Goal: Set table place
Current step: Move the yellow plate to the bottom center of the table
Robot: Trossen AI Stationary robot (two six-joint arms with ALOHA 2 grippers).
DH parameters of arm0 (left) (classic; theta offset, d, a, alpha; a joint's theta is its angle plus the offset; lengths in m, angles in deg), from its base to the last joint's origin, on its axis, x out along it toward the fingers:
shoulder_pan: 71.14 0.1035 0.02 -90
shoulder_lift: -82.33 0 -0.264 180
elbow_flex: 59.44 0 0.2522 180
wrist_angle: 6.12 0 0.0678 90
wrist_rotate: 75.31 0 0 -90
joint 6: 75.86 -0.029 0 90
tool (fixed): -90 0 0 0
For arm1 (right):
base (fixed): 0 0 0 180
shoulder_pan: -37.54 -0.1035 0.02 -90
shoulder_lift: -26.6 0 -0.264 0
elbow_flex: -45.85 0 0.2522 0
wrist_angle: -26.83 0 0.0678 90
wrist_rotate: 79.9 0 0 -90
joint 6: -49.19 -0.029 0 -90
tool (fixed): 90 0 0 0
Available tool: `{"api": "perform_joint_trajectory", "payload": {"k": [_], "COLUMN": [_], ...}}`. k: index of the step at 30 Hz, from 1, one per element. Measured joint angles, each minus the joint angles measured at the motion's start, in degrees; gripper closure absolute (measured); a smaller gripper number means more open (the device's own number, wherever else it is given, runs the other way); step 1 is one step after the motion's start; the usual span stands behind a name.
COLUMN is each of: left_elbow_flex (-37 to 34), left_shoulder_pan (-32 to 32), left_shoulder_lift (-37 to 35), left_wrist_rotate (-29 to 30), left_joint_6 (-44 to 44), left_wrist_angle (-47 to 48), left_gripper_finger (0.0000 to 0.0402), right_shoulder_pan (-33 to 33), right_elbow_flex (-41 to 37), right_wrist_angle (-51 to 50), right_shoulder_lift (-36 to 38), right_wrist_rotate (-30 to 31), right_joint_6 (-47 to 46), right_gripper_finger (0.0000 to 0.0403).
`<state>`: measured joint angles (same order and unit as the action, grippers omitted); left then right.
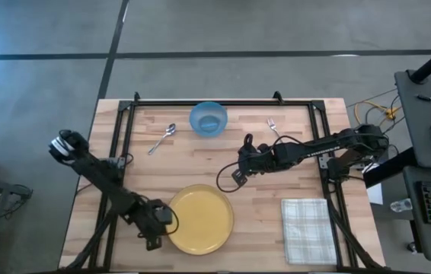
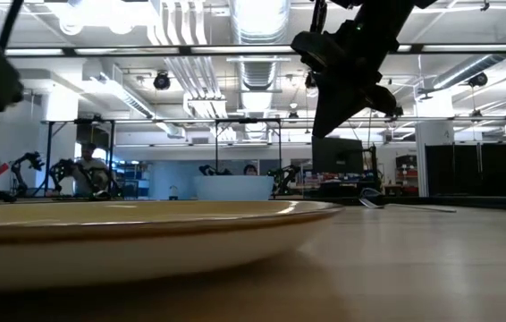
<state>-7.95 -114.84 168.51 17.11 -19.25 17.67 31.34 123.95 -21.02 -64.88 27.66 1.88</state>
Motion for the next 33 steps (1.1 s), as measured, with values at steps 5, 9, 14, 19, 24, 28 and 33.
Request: {"api": "perform_joint_trajectory", "payload": {"k": [5, 9, 14, 19, 24, 28, 33], "left_elbow_flex": [-0.49, -0.82, -1.51, -1.67, -1.82, -1.85, -1.84], "left_shoulder_pan": [3.56, 5.35, 8.35, 12.15, 17.11, 20.65, 22.07], "left_shoulder_lift": [2.07, 3.15, 3.55, 3.6, 3.72, 3.77, 3.73], "left_wrist_rotate": [1.51, 1.88, 0.34, 0.19, 0.27, -1.03, -1.97], "left_joint_6": [-3.86, -8.39, -11.13, -15.97, -20.38, -22.5, -22.54], "left_wrist_angle": [-5.63, -7.45, -9.13, -9.43, -10.88, -10.94, -10.76], "left_gripper_finger": [0.0401, 0.0402, 0.0402, 0.0402, 0.0402, 0.0402, 0.0402], "right_shoulder_pan": [-0.02, -0.02, -0.04, -0.04, -0.04, -0.04, -0.04], "right_elbow_flex": [0.0, -0.02, -0.02, -0.02, -0.41, -0.99, -2.33], "right_wrist_angle": [-0.02, -0.05, -0.74, -4.9, -6.4, -6.43, -8.09], "right_shoulder_lift": [0.0, 0.0, 0.0, 0.0, 0.0, 0.0, 0.0], "right_wrist_rotate": [-0.44, -1.71, -3.86, -4.71, -6.01, -6.75, -9.02], "right_joint_6": [-0.04, -0.02, -0.19, -0.2, -0.35, -0.63, -0.63], "right_gripper_finger": [0.0394, 0.0394, 0.0394, 0.0394, 0.0394, 0.0394, 0.0394]}}
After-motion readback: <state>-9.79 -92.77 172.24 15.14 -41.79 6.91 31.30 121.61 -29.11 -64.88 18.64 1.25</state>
